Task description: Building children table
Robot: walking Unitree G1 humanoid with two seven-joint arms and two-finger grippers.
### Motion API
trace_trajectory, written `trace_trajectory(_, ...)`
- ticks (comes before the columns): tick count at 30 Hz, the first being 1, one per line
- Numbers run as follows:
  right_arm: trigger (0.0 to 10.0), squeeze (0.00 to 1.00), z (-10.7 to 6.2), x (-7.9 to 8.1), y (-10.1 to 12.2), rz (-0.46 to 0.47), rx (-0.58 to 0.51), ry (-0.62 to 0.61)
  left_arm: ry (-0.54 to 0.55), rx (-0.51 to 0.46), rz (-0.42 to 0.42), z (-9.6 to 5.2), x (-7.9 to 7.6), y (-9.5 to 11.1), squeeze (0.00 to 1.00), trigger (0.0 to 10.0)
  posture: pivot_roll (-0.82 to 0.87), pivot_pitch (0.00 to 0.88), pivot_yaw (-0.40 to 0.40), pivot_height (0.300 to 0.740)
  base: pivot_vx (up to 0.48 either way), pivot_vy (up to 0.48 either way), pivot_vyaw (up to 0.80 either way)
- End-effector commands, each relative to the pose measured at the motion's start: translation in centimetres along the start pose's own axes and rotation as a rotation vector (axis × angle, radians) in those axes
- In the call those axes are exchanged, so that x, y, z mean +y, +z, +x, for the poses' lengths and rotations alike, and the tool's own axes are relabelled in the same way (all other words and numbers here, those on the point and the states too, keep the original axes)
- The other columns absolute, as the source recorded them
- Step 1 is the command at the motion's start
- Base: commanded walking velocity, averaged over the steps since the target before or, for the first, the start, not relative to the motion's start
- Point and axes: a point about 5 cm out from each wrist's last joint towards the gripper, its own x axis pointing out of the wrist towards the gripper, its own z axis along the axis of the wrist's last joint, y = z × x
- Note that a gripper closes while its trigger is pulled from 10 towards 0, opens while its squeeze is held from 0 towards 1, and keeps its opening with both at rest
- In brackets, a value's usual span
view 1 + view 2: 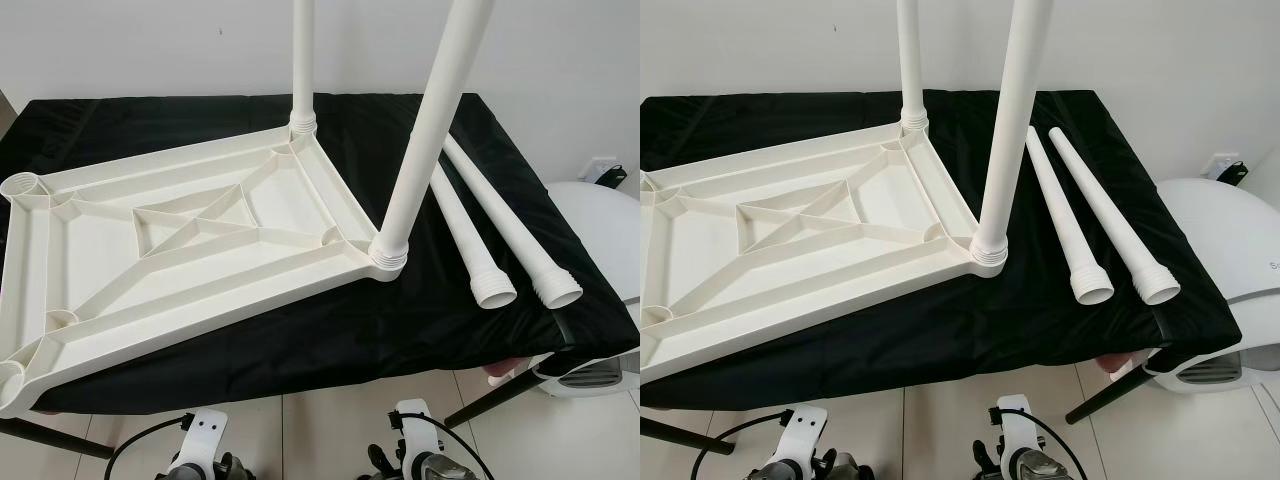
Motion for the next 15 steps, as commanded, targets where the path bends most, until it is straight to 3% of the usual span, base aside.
trace_trajectory(1,10.0,0.0,-0.11,0.11,-0.64,0.006,0.023,0.002,-0.015,0.044,0.009,-0.21,-0.22,-1.09,0.0,10.0,0.04,0.072,0.025,0.74,0.0,0.0,0.0)
trace_trajectory(15,10.0,0.0,-0.16,-0.15,-0.58,-0.034,0.029,0.013,-0.002,0.048,0.019,-0.37,-0.09,-1.57,0.0,10.0,0.06,0.077,0.014,0.74,0.0,0.0,0.0)
